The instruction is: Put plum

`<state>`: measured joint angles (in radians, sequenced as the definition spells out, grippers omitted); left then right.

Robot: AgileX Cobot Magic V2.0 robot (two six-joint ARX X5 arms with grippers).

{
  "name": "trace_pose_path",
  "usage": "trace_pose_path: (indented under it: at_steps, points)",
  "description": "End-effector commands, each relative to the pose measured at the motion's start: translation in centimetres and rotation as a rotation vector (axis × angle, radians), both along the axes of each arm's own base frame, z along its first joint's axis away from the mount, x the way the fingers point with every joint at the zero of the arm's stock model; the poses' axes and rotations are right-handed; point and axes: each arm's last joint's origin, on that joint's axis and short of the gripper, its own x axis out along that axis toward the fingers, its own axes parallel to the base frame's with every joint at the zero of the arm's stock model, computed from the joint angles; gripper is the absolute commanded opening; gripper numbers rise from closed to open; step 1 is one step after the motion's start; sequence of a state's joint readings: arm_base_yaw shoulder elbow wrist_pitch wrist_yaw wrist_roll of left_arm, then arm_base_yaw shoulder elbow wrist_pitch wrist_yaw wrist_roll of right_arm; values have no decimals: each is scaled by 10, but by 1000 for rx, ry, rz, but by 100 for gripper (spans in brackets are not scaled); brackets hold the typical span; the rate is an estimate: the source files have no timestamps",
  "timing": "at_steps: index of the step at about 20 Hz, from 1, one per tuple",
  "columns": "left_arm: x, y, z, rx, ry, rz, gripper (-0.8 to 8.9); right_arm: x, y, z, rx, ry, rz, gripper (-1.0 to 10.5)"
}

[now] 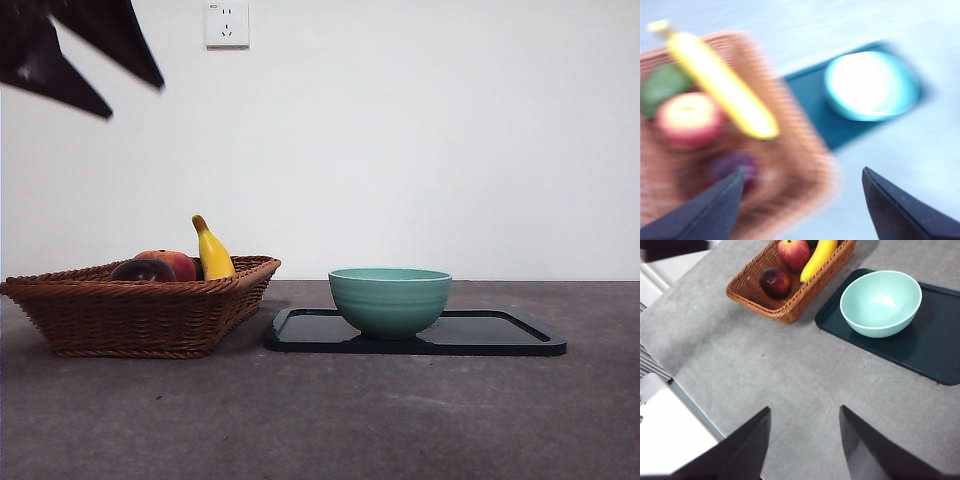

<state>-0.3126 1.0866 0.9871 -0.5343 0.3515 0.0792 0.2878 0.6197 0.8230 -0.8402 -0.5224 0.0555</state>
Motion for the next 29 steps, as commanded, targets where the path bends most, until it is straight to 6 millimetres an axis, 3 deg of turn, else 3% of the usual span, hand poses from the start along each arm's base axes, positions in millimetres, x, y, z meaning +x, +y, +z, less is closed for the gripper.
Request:
trace_pose_path:
  at_steps: [1, 8, 19, 25, 29]
  points:
    - [-19, 3, 16, -76, 1, -76, 374, 1, 1, 3, -1, -19, 11, 220]
    - [-76, 16, 26, -160, 106, -240, 374, 1, 1, 3, 1, -16, 9, 220]
    - [-82, 18, 25, -140, 120, -252, 374, 3, 1, 2, 58, 73, -79, 220]
    - [-82, 18, 25, -140, 120, -252, 374, 41, 11, 2, 94, 135, -196, 221]
    - [-82, 18, 25, -140, 121, -252, 374, 91, 24, 8, 38, 156, -240, 222]
